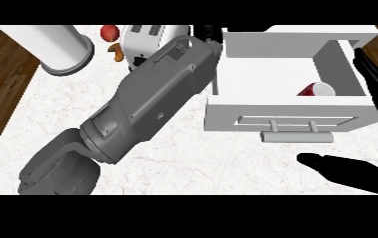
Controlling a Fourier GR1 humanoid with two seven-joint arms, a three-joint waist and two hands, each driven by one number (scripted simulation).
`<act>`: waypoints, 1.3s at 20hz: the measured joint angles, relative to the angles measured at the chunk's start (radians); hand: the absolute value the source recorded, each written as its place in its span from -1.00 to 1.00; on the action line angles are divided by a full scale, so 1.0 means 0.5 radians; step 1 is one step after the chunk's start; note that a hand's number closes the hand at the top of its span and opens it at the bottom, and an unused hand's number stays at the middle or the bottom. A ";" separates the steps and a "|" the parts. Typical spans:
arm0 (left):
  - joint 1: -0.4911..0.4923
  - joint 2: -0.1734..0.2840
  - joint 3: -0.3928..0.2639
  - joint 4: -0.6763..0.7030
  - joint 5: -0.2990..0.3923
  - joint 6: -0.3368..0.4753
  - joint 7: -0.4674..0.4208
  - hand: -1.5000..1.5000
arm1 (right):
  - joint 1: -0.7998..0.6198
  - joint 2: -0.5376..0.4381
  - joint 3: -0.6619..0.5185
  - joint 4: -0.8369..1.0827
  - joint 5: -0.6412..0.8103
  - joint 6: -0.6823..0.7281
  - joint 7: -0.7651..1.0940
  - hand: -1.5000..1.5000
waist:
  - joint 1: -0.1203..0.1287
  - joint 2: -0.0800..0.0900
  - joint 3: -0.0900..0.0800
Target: Pick up the can, place it into the drawer and close the drawer
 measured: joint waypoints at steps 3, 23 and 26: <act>0.012 0.022 0.009 -0.021 -0.030 0.009 0.027 -1.00 | -0.136 -0.017 0.118 0.215 0.222 -0.107 -0.052 -1.00 | 0.018 -0.006 0.000; 0.230 0.426 -0.013 -0.500 -0.237 0.076 0.385 -1.00 | -0.898 -0.047 0.372 1.974 1.116 -0.902 -0.282 -1.00 | 0.079 -0.015 0.001; 0.313 0.513 -0.022 -0.627 -0.270 0.090 0.441 -1.00 | -0.994 -0.050 0.354 2.209 1.201 -1.055 -0.299 -1.00 | 0.079 -0.025 -0.009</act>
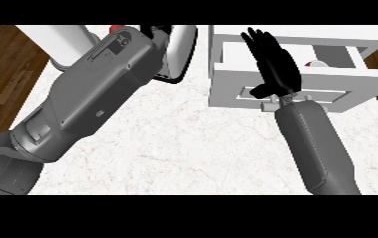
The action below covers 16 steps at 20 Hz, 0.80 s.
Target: Pick up the can, place it into the drawer and close the drawer
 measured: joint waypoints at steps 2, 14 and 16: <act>0.027 0.049 -0.003 -0.065 -0.018 0.004 0.041 -1.00 | -0.089 -0.006 -0.027 0.166 0.054 -0.116 -0.003 -1.00 | 0.005 -0.004 -0.007; 0.161 0.233 0.051 -0.336 -0.094 -0.004 0.179 -1.00 | -0.491 -0.037 -0.207 0.902 0.167 -0.655 -0.067 -1.00 | 0.024 0.002 -0.019; 0.156 0.251 0.052 -0.370 -0.107 0.006 0.212 -1.00 | -0.563 -0.048 -0.240 1.015 0.178 -0.723 -0.058 -1.00 | 0.034 0.012 -0.013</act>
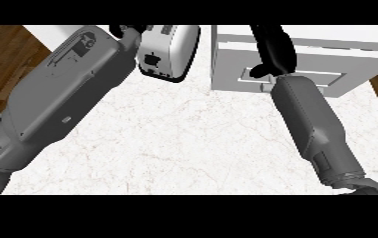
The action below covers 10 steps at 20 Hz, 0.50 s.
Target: Pick up the can, place it into the drawer and close the drawer
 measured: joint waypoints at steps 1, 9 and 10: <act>0.015 0.007 -0.007 -0.023 -0.011 0.008 0.009 -1.00 | -0.036 -0.007 -0.017 0.058 0.002 -0.027 0.005 -1.00 | 0.006 0.005 0.004; 0.074 0.057 -0.012 -0.177 -0.067 0.025 0.073 -1.00 | -0.275 -0.069 -0.122 0.408 0.009 -0.208 0.018 -1.00 | 0.045 0.041 0.022; 0.093 0.063 -0.010 -0.191 -0.071 0.018 0.068 -1.00 | -0.314 -0.080 -0.124 0.445 0.019 -0.195 0.034 -1.00 | 0.048 0.048 0.025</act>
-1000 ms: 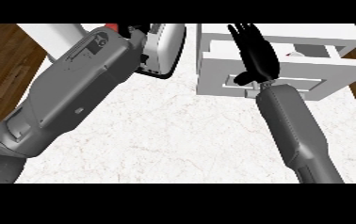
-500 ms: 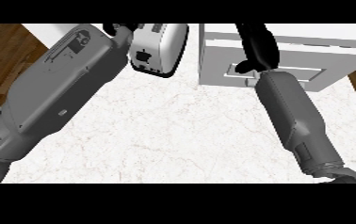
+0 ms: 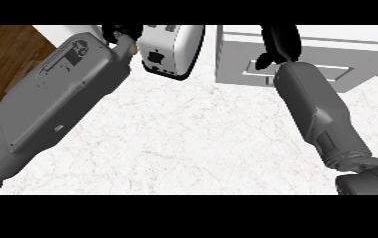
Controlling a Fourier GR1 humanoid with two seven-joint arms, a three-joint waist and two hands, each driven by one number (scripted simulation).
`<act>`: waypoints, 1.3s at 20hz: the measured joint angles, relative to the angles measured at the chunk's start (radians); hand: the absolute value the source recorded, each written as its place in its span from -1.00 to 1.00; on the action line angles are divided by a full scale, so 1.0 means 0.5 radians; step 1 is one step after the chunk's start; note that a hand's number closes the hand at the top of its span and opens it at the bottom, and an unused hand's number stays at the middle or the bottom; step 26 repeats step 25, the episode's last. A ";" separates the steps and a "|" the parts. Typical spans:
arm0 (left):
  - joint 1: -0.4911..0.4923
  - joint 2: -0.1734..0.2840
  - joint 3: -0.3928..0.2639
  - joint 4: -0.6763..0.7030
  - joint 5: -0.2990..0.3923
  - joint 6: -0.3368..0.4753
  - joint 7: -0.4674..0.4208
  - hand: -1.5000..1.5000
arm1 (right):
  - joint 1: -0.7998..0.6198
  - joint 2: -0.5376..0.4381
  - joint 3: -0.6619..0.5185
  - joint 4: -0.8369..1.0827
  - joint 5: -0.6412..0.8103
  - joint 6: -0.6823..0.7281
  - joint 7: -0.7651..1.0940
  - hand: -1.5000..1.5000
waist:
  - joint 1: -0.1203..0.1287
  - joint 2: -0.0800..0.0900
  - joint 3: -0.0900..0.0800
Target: Pick up the can, place it into the drawer and close the drawer
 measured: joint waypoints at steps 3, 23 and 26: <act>0.015 0.022 0.004 -0.035 -0.017 -0.003 0.016 -1.00 | -0.075 -0.042 -0.019 0.093 0.006 0.023 0.000 -1.00 | 0.006 0.014 0.007; 0.112 0.116 0.015 -0.264 -0.054 0.003 0.132 -1.00 | -0.259 -0.065 -0.600 0.296 -0.576 0.453 -0.513 -1.00 | 0.016 0.023 0.021; 0.129 0.117 0.012 -0.285 -0.059 0.011 0.141 -1.00 | -0.274 -0.054 -0.669 0.297 -0.647 0.493 -0.553 -1.00 | 0.012 0.024 0.021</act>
